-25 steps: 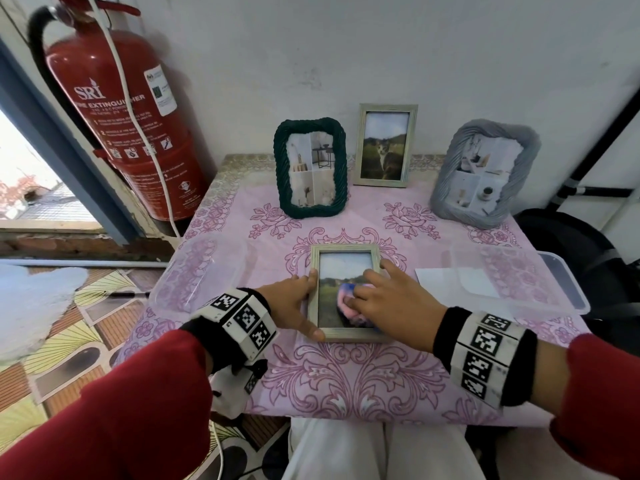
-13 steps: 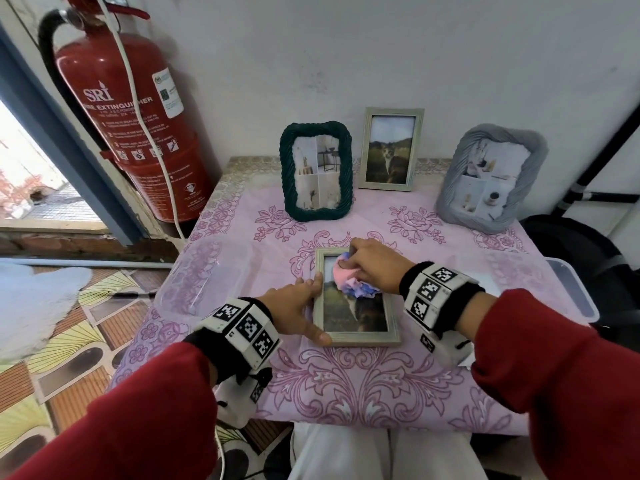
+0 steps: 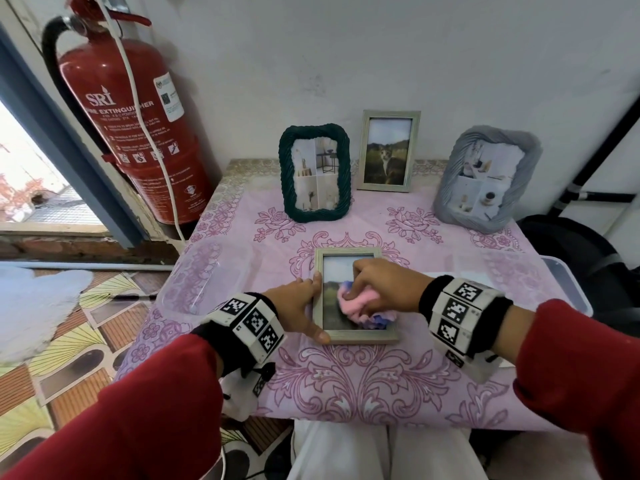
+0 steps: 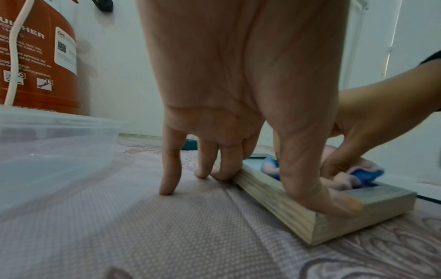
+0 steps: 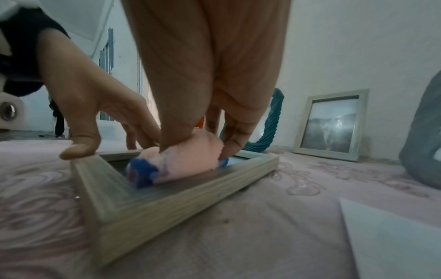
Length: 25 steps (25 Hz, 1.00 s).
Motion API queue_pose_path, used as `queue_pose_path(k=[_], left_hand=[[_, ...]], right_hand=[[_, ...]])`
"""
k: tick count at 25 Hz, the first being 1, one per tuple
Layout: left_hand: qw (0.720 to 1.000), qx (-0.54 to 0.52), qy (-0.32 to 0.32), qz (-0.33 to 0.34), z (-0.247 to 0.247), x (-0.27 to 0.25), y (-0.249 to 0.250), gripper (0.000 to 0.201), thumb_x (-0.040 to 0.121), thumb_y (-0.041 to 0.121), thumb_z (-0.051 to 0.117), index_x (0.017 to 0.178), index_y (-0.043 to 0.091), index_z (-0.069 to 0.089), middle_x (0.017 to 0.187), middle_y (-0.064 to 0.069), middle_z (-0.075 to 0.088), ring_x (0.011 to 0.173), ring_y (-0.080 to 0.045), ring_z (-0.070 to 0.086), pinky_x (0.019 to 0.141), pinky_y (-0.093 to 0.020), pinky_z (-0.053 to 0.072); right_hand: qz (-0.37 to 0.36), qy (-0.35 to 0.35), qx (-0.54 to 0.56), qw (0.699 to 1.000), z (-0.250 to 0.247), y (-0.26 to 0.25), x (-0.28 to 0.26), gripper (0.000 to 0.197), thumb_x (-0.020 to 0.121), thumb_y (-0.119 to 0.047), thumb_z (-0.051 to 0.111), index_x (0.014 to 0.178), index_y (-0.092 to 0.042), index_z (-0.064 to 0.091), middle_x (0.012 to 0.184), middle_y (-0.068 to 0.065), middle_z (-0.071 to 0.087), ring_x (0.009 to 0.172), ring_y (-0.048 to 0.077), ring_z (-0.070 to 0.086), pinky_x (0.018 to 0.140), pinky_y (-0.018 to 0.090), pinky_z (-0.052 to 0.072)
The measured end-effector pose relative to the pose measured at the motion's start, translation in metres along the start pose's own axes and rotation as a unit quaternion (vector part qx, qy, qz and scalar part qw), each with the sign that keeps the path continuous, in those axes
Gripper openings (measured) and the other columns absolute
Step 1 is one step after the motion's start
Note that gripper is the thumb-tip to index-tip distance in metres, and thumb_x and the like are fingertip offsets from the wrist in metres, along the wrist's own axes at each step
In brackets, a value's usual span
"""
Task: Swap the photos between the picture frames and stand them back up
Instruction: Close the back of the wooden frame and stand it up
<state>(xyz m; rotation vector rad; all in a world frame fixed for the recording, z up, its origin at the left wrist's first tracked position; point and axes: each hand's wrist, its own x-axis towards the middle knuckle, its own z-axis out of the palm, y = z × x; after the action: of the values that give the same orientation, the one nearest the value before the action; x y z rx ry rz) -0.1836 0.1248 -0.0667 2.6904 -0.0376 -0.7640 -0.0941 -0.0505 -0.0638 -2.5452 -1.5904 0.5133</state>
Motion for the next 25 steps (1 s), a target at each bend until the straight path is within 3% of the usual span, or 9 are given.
queue_pose_path(k=[2,5,10,12,16,19,22,25], left_hand=[[1.0,0.007,0.004,0.002,0.002,0.0,-0.002,0.109,0.077,0.042,0.072,0.149,0.005,-0.001,0.143,-0.015,0.031,0.133,-0.026,0.034,0.11,-0.036,0.032],[1.0,0.012,0.006,0.008,0.004,0.0,-0.005,0.108,0.076,0.045,0.071,0.149,0.008,0.0,0.145,-0.013,0.029,0.133,-0.026,0.034,0.11,-0.037,0.033],[1.0,0.016,0.002,0.011,0.005,0.001,-0.007,0.108,0.077,0.048,0.07,0.149,0.012,-0.002,0.154,-0.008,0.017,0.14,-0.024,0.027,0.111,-0.044,0.031],[1.0,0.016,0.002,0.006,0.005,0.0,-0.007,0.109,0.076,0.048,0.069,0.15,0.014,-0.004,0.156,-0.01,0.015,0.141,-0.024,0.025,0.112,-0.045,0.029],[1.0,0.002,0.004,0.0,0.002,0.0,-0.006,0.109,0.074,0.049,0.071,0.15,0.014,0.0,0.149,-0.012,0.027,0.135,-0.026,0.033,0.11,-0.044,0.031],[1.0,-0.002,0.01,0.009,0.0,0.002,-0.003,0.104,0.073,0.045,0.074,0.148,0.007,0.012,0.138,-0.014,0.041,0.126,-0.025,0.043,0.106,-0.037,0.037],[1.0,0.008,0.01,0.007,0.0,0.001,-0.001,0.108,0.074,0.045,0.074,0.148,0.005,0.006,0.141,-0.013,0.04,0.128,-0.025,0.041,0.108,-0.035,0.034],[1.0,0.019,0.012,0.012,0.002,0.001,-0.002,0.11,0.074,0.046,0.073,0.149,0.005,0.004,0.141,-0.013,0.039,0.128,-0.025,0.041,0.108,-0.035,0.034]], right_hand=[[0.0,-0.007,-0.021,1.0,-0.006,0.003,0.007,0.022,0.079,-0.025,0.067,0.093,-0.009,0.073,0.082,0.016,0.058,0.078,0.029,0.054,0.064,0.025,0.029],[0.01,-0.014,-0.02,1.0,-0.012,0.01,0.017,0.022,0.082,-0.024,0.065,0.094,-0.008,0.074,0.073,0.009,0.059,0.079,0.032,0.058,0.066,0.025,0.032],[0.044,0.001,0.005,0.999,-0.017,0.022,0.029,0.021,0.08,-0.017,0.064,0.088,0.0,0.073,0.082,0.025,0.066,0.079,0.041,0.053,0.068,0.031,0.038],[0.055,0.011,0.019,0.998,-0.02,0.022,0.035,0.019,0.079,-0.014,0.064,0.088,0.001,0.073,0.084,0.025,0.069,0.072,0.038,0.052,0.071,0.034,0.044],[0.076,0.043,0.04,0.995,-0.016,0.013,0.042,0.02,0.08,-0.007,0.063,0.096,0.002,0.072,0.094,0.02,0.072,0.087,0.036,0.064,0.077,0.035,0.049],[0.052,0.017,0.05,0.997,-0.006,-0.008,0.036,0.014,0.08,-0.005,0.063,0.085,0.006,0.069,0.079,0.018,0.067,0.072,0.03,0.062,0.072,0.034,0.049],[0.025,0.01,0.019,0.999,0.007,-0.026,0.016,0.014,0.08,-0.012,0.064,0.08,0.001,0.068,0.083,0.016,0.058,0.064,0.021,0.055,0.062,0.025,0.042],[-0.001,0.015,-0.051,0.999,0.017,-0.026,-0.006,0.024,0.09,-0.02,0.052,0.093,-0.005,0.07,0.091,0.011,0.056,0.084,0.024,0.055,0.072,0.033,0.043]])
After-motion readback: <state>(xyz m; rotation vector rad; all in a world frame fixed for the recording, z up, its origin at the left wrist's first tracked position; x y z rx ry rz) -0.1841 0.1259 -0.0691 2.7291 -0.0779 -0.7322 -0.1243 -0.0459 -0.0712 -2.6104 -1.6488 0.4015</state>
